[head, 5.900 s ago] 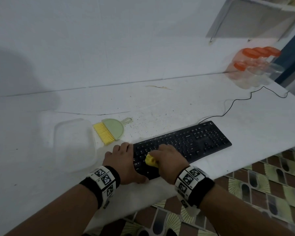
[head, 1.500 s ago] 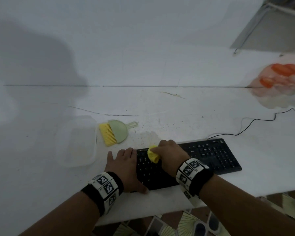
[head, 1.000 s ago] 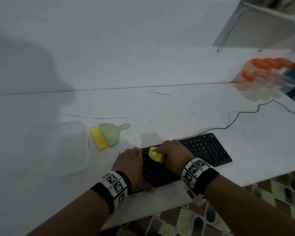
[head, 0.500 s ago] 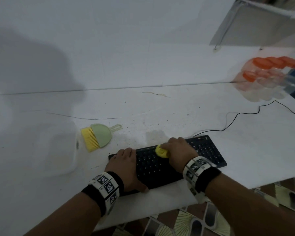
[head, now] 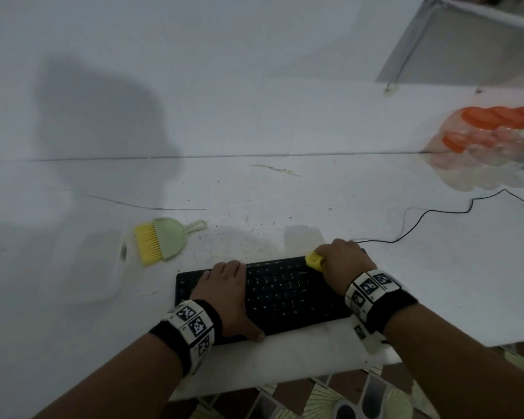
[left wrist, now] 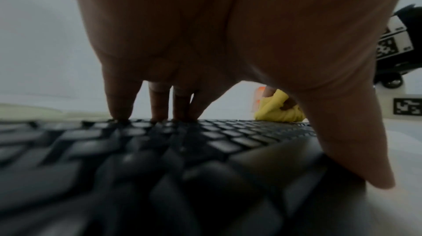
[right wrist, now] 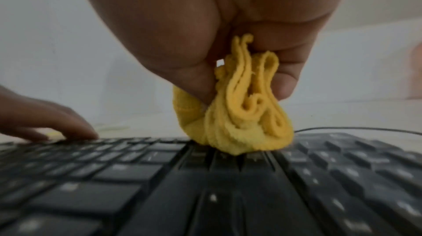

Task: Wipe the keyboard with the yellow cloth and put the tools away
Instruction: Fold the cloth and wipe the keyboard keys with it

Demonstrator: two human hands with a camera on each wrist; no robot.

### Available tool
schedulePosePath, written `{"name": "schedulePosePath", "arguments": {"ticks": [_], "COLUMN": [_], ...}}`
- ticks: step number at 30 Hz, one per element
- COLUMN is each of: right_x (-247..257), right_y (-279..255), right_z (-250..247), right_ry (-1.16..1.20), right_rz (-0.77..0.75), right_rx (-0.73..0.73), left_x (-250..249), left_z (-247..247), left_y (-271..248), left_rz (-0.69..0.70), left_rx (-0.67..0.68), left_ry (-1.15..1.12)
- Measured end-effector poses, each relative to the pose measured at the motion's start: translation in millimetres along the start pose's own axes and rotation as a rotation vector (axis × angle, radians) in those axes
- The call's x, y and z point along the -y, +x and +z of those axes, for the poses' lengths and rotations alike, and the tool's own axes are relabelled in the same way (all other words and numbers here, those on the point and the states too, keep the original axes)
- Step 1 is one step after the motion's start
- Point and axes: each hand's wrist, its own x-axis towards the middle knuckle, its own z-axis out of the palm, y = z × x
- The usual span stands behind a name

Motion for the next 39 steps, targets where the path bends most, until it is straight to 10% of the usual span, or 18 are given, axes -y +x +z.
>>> {"name": "schedulePosePath", "arguments": {"ticks": [12, 17, 24, 29, 39], "right_x": [-16, -2, -26, -18, -32], "right_y": [-55, -17, -69, -28, -35], "right_z": [15, -8, 5, -7, 0], "right_ry": [0.064, 0.106, 0.005, -0.042, -0.142], "right_rz": [-0.190, -0.120, -0.283, -0.265, -0.353], "right_rx": [0.179, -0.047, 0.171, -0.125, -0.044], "left_x": [-18, -20, -21, -22, -18], "left_z": [-15, -17, -16, -17, -12], "left_y": [2, 0, -1, -1, 0], "left_rz": [-0.073, -0.094, -0.104, -0.108, -0.097], "left_rx": [0.119, 0.127, 0.118, 0.116, 0.100], "left_ry": [-0.003, -0.014, -0.030, -0.021, -0.052]}}
